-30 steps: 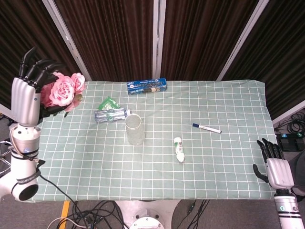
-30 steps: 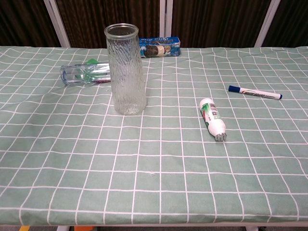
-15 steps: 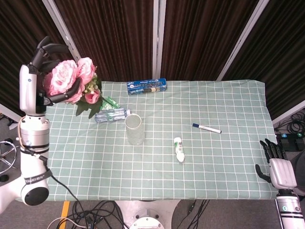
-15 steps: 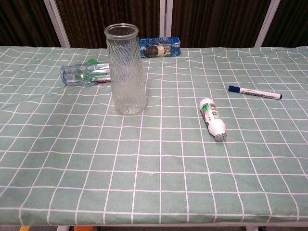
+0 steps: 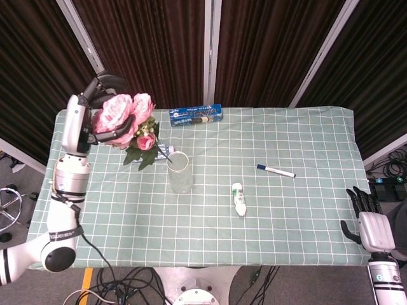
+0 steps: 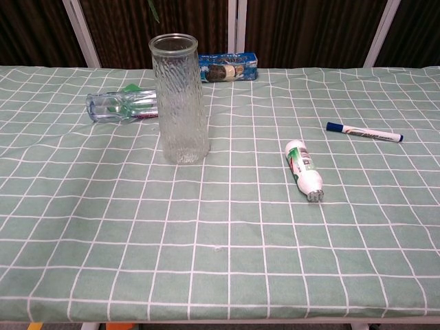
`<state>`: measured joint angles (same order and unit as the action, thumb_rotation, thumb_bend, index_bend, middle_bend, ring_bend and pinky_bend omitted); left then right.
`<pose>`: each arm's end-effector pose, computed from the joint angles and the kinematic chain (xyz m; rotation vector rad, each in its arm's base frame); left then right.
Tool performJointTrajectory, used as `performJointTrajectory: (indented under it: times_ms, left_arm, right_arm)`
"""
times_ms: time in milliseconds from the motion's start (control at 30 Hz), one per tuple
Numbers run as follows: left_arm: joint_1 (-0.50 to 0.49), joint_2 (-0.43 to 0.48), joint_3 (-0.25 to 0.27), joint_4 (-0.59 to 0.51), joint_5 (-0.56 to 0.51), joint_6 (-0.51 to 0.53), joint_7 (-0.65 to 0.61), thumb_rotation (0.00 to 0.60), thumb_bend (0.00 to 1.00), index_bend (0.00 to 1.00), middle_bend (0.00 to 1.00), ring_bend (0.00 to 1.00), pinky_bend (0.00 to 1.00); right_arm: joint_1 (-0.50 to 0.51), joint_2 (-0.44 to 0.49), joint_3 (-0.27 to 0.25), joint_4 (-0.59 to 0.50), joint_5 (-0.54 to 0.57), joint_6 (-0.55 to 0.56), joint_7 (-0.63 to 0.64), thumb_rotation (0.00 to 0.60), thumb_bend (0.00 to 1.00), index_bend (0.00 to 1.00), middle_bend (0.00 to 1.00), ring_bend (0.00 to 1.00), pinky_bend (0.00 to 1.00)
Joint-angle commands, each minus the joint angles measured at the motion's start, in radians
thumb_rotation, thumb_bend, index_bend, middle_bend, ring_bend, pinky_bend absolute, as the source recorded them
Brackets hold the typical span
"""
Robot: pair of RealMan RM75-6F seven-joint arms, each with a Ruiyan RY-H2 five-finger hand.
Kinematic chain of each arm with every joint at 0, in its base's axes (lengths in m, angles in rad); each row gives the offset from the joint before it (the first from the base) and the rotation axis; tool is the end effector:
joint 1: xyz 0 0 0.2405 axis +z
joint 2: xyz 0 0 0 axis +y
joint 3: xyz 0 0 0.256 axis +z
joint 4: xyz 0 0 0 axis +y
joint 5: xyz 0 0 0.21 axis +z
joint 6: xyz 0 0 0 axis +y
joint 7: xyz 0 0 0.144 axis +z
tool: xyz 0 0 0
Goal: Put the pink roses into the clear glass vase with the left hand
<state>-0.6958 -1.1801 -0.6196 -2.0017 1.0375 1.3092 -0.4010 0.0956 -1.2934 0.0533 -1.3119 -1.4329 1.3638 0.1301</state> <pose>-0.0370 0.3503 0.1961 -1.0660 -1.3560 -2.1456 -0.3670 -0.1873 0.1220 1.3520 -1.0177 0.8107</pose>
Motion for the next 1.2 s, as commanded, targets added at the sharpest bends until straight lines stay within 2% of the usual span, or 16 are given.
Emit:
performJointTrajectory:
  times_ms: [33, 267, 500, 800, 1067, 1200]
  left_arm:
    - [-0.02, -0.032, 0.01, 0.036, 0.0, -0.014, -0.011, 0.6, 0.33, 0.31, 0.76, 0.31, 0.08]
    - [-0.035, -0.082, 0.027, 0.097, 0.018, -0.013, -0.009, 0.6, 0.33, 0.31, 0.76, 0.31, 0.08]
    - [-0.038, -0.202, 0.108, 0.215, 0.117, 0.046, 0.004, 0.6, 0.33, 0.32, 0.77, 0.32, 0.08]
    - [-0.032, -0.277, 0.176, 0.289, 0.18, 0.043, 0.006, 0.6, 0.33, 0.32, 0.75, 0.34, 0.08]
    - [-0.024, -0.31, 0.19, 0.328, 0.206, 0.037, -0.019, 0.6, 0.33, 0.32, 0.72, 0.37, 0.08]
    - [-0.026, -0.317, 0.192, 0.34, 0.222, 0.023, -0.044, 0.6, 0.31, 0.29, 0.62, 0.32, 0.06]
  right_arm:
    - [-0.002, 0.0, 0.0, 0.004, 0.003, -0.002, 0.003, 0.6, 0.33, 0.0, 0.0, 0.0, 0.0]
    - [-0.003, -0.002, 0.001, 0.023, 0.012, -0.013, 0.017, 0.6, 0.33, 0.0, 0.0, 0.0, 0.0]
    - [0.001, -0.013, 0.005, 0.045, 0.034, -0.044, 0.027, 0.6, 0.33, 0.0, 0.0, 0.0, 0.0]
    - [0.007, -0.022, 0.005, 0.071, 0.034, -0.062, 0.056, 0.6, 0.33, 0.0, 0.0, 0.0, 0.0]
    - [0.008, -0.028, 0.008, 0.086, 0.032, -0.061, 0.072, 0.6, 0.33, 0.0, 0.0, 0.0, 0.0]
    - [0.007, -0.029, 0.009, 0.088, 0.036, -0.062, 0.073, 0.6, 0.33, 0.0, 0.0, 0.0, 0.0]
